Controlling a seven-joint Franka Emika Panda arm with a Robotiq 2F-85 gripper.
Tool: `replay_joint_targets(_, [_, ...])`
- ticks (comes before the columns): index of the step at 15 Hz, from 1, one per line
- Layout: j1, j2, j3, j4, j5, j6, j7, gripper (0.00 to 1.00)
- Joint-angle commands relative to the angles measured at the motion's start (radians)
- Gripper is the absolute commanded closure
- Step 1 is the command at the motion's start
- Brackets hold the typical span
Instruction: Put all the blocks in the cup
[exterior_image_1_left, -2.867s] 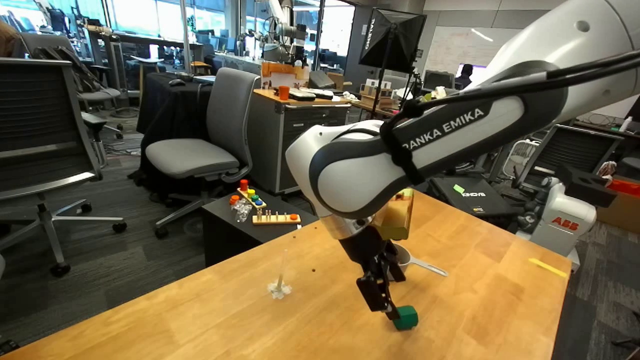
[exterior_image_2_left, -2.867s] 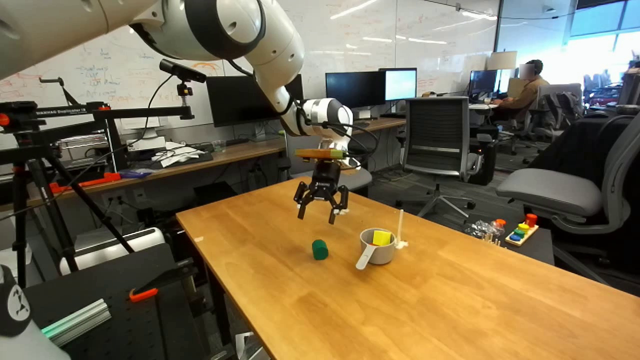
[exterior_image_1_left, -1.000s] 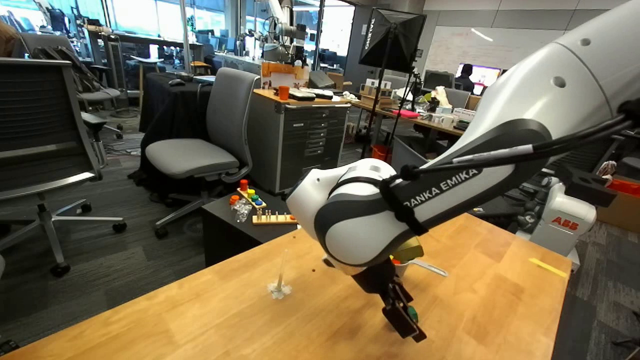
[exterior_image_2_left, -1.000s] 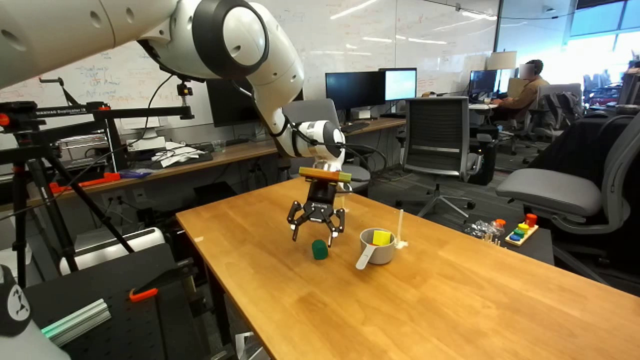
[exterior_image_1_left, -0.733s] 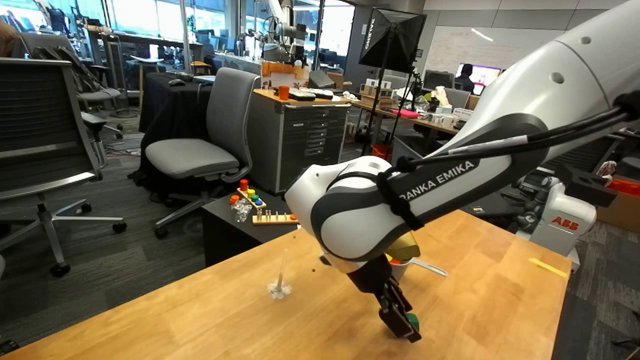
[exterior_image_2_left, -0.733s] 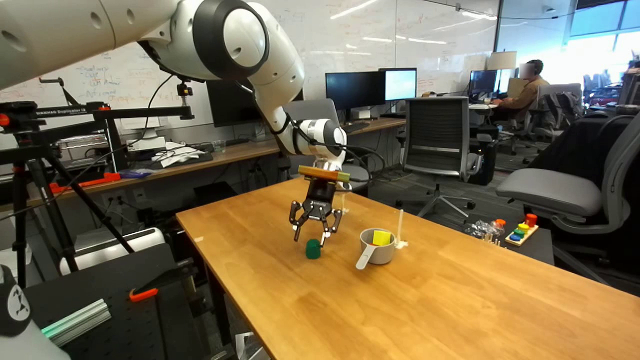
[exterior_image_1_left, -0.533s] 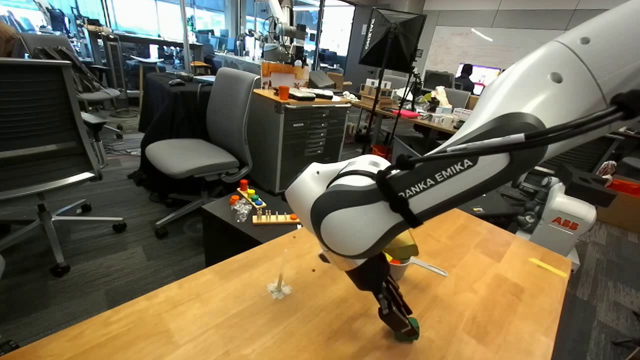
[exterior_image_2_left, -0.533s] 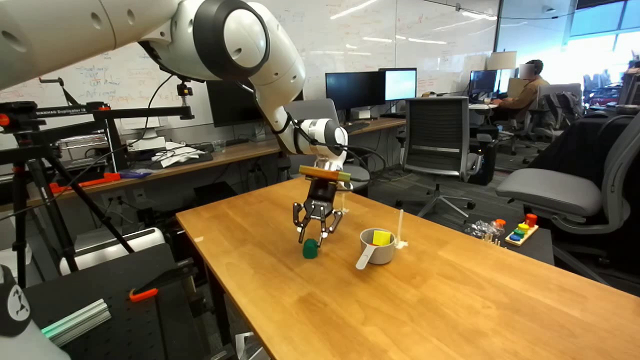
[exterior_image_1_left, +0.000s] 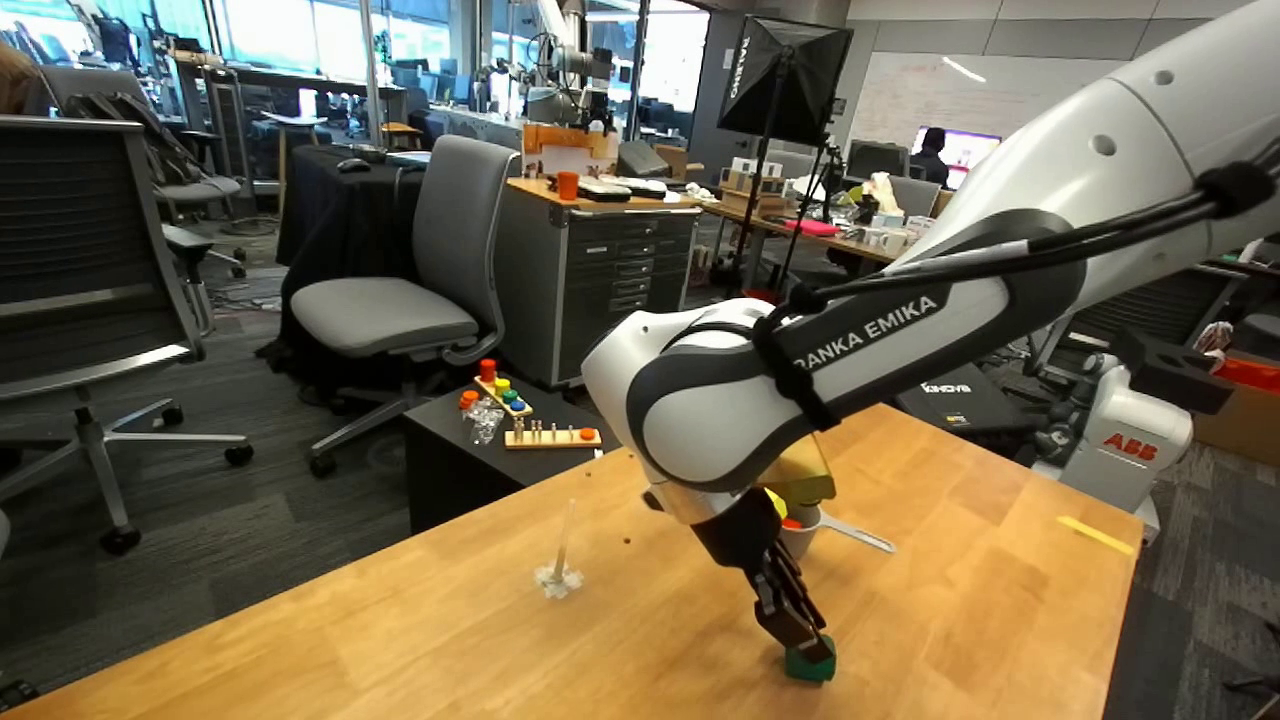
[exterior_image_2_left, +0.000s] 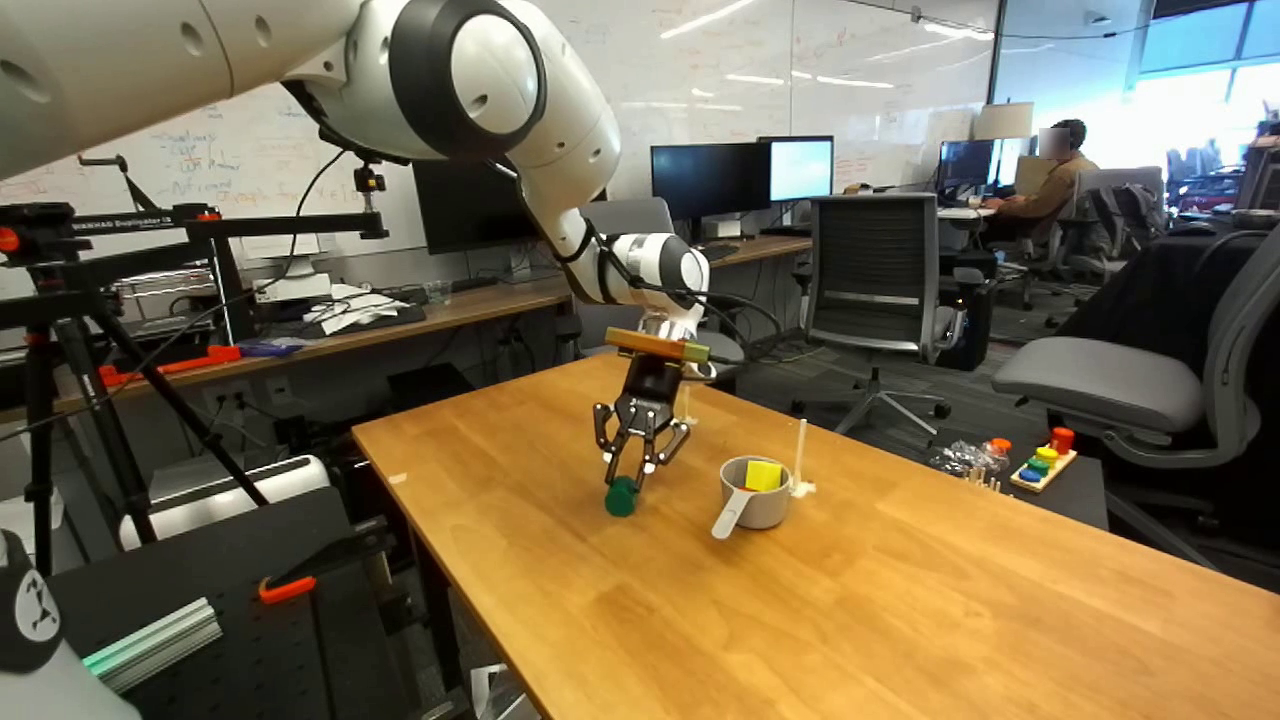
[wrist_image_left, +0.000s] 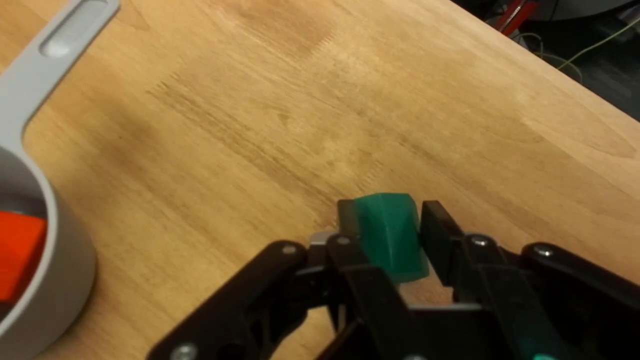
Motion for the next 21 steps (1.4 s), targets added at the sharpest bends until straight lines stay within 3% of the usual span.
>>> replay_joint_targets(1, [-0.007, 0.015, 0.001, 0.025, 0.014, -0.009, 0.019, 0.31])
replay_joint_targets(5, [-0.003, 0.017, -0.001, 0.023, 0.011, -0.010, 0.028, 0.01])
replay_joint_targets(15, [0.002, 0.039, -0.006, 0.024, 0.003, 0.008, 0.046, 0.00])
replay_joint_targets(16, [0.003, 0.040, -0.007, 0.024, 0.002, 0.011, 0.050, 0.25])
replay_joint_targets(18, [0.002, 0.041, -0.007, 0.025, 0.004, 0.016, 0.055, 0.34])
replay_joint_targets(21, [0.000, 0.040, -0.008, 0.025, 0.007, 0.020, 0.063, 0.58])
